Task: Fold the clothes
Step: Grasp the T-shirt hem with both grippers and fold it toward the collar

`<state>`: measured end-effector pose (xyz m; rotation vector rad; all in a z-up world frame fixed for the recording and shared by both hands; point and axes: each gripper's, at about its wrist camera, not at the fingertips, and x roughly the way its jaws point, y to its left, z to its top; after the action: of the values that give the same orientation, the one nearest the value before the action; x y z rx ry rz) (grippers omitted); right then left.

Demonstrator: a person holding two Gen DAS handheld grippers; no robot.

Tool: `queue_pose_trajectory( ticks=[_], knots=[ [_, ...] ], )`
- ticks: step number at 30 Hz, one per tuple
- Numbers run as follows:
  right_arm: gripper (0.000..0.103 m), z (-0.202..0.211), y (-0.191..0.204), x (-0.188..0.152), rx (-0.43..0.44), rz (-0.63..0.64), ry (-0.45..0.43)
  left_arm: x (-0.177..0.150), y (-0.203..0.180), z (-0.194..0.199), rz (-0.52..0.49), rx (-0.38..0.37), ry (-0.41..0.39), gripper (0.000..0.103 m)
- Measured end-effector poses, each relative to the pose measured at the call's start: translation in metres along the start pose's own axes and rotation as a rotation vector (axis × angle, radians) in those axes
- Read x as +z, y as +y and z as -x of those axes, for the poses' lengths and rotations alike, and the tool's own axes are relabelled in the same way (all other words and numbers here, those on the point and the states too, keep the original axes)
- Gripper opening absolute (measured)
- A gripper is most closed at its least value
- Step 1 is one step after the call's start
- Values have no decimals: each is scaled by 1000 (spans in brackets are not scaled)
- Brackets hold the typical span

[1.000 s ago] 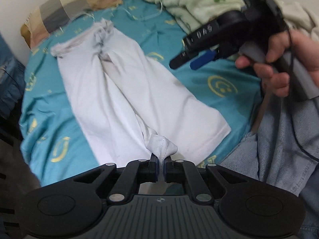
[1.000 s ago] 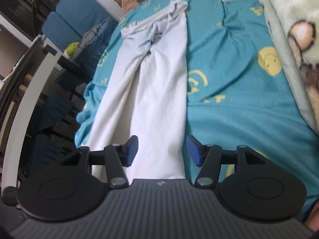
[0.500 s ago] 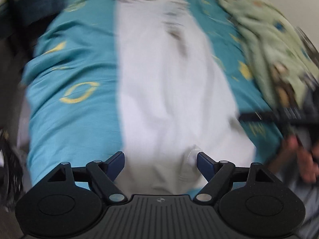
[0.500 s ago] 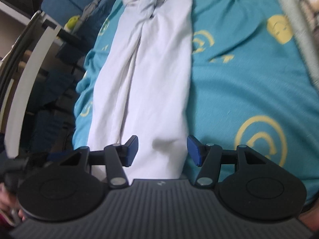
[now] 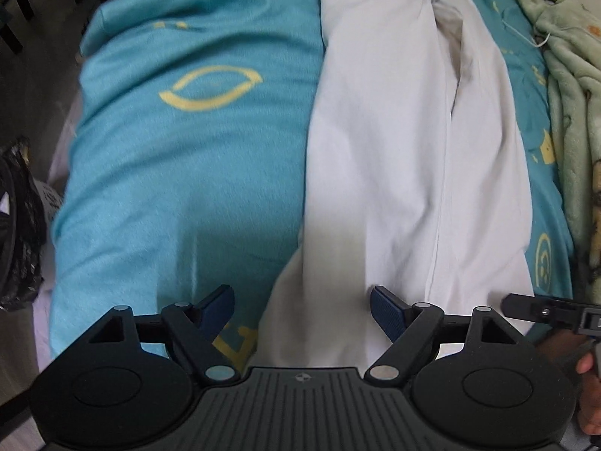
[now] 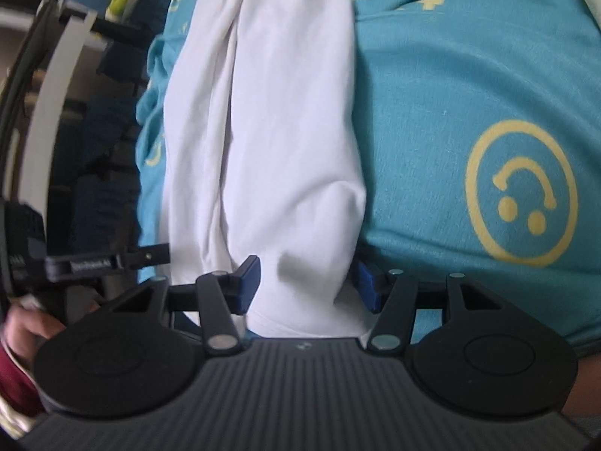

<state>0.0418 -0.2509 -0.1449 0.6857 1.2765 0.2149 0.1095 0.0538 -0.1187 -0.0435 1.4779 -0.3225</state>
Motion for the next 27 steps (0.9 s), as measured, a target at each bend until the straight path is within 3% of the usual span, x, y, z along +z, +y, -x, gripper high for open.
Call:
queue_pose_trajectory(
  ticks=[2, 6, 7, 8, 9, 10, 11, 14, 18, 21, 23, 27],
  knots=[
    [57, -2, 5, -3, -11, 29, 15, -3, -4, 0, -33, -16, 13, 79],
    [55, -4, 19, -17, 8, 85, 62, -11, -11, 3, -85, -117, 70, 56],
    [48, -5, 23, -21, -4, 101, 62, -13, -11, 4, -92, -141, 81, 54],
    [43, -6, 26, -25, -17, 118, 63, -15, -13, 5, -100, -148, 83, 42],
    [22, -6, 28, -28, -36, 131, 62, -17, -14, 6, -108, -146, 80, 23],
    [11, -5, 29, -29, -53, 135, 56, -19, -15, 9, -112, -147, 73, 15],
    [11, -1, 29, -28, -59, 133, 46, -20, -16, 13, -113, -150, 64, 7],
    [8, 22, 29, -25, -27, 105, 1, -24, -17, 29, -109, -168, 22, 5],
    [8, 70, 26, -31, 22, 97, -108, -29, -11, 82, -39, -277, -127, 4],
    [8, 108, 19, -37, 71, 90, -221, -38, -15, 122, -8, -319, -225, 4],
    [8, 125, 21, -45, 77, 93, -300, -45, -20, 141, 2, -333, -267, 4],
    [8, 137, 12, -66, 128, 42, -364, -65, -34, 166, 0, -354, -320, 4]
  ],
)
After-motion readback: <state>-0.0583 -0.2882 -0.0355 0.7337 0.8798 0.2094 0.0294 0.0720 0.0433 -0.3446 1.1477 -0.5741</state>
